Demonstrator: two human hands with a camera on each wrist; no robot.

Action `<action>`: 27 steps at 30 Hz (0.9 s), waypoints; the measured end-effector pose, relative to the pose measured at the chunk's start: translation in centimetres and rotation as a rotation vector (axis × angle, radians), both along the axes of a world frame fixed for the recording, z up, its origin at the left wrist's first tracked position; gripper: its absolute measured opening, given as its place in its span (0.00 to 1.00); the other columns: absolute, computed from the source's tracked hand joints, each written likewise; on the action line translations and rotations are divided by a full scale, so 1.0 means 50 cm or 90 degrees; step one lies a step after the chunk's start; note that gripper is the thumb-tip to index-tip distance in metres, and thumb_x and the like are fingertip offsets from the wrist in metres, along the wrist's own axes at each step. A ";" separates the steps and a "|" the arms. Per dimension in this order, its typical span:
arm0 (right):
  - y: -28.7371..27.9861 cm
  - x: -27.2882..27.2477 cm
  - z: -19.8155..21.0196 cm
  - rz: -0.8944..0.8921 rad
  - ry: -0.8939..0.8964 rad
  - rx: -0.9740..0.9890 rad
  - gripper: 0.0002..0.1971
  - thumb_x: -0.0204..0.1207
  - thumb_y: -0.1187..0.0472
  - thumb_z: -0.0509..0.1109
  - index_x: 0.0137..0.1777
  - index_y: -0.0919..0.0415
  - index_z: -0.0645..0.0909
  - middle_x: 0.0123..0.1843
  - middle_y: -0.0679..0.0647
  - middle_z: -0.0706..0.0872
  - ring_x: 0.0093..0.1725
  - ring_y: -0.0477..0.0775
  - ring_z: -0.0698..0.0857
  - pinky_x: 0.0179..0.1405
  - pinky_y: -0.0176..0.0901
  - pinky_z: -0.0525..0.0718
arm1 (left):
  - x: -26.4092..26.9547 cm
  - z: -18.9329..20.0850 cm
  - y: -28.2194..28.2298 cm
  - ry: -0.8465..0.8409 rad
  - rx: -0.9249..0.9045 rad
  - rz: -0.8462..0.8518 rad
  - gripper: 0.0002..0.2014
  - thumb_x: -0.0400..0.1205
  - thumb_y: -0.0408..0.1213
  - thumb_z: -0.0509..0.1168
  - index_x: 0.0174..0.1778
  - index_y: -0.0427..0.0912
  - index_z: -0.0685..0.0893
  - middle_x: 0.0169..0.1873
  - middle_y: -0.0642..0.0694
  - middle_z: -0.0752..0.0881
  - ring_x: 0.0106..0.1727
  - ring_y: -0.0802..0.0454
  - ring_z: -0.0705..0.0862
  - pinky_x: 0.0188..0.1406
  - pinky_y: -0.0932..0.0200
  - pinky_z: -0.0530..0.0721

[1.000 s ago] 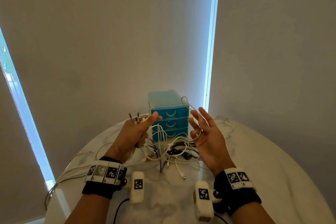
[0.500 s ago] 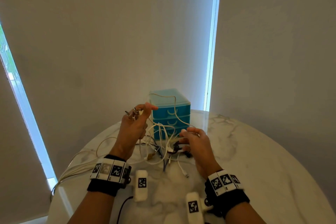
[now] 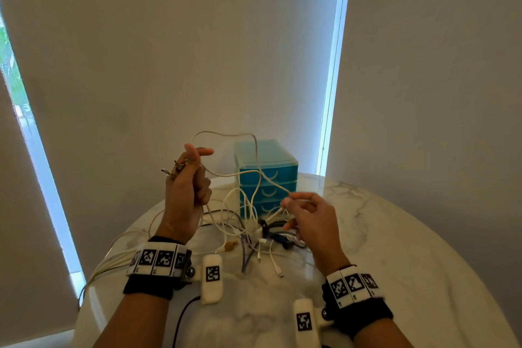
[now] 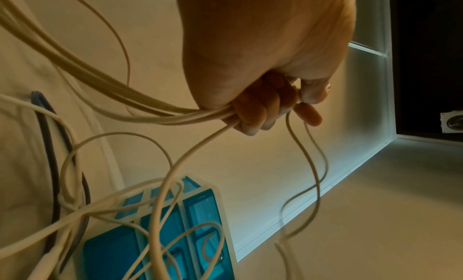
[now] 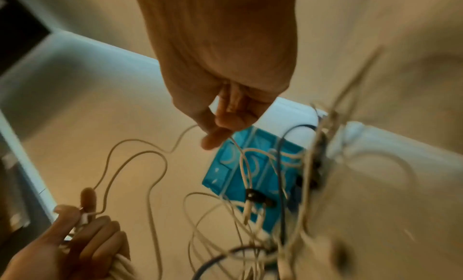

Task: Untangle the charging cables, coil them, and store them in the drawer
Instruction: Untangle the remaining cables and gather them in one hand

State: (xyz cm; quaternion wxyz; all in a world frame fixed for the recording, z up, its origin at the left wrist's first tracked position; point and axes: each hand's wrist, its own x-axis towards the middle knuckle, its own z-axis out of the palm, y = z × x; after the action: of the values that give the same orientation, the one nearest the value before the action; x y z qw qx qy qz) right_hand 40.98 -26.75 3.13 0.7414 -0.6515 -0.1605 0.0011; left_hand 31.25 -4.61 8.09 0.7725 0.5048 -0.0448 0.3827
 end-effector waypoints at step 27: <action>0.212 0.030 0.307 0.009 -0.025 0.300 0.18 0.85 0.76 0.58 0.58 0.54 0.83 0.56 0.56 0.87 0.51 0.45 0.88 0.54 0.48 0.85 | -0.163 0.178 0.067 -0.018 0.065 0.195 0.39 0.88 0.76 0.49 0.63 0.41 0.83 0.29 0.50 0.62 0.29 0.50 0.52 0.23 0.58 0.50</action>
State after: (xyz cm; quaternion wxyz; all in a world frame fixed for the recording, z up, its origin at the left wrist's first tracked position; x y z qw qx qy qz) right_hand 42.50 -16.12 18.46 0.8697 -0.4593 -0.1756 -0.0440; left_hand 23.12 -1.25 17.01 0.6774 0.5392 0.0024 0.5004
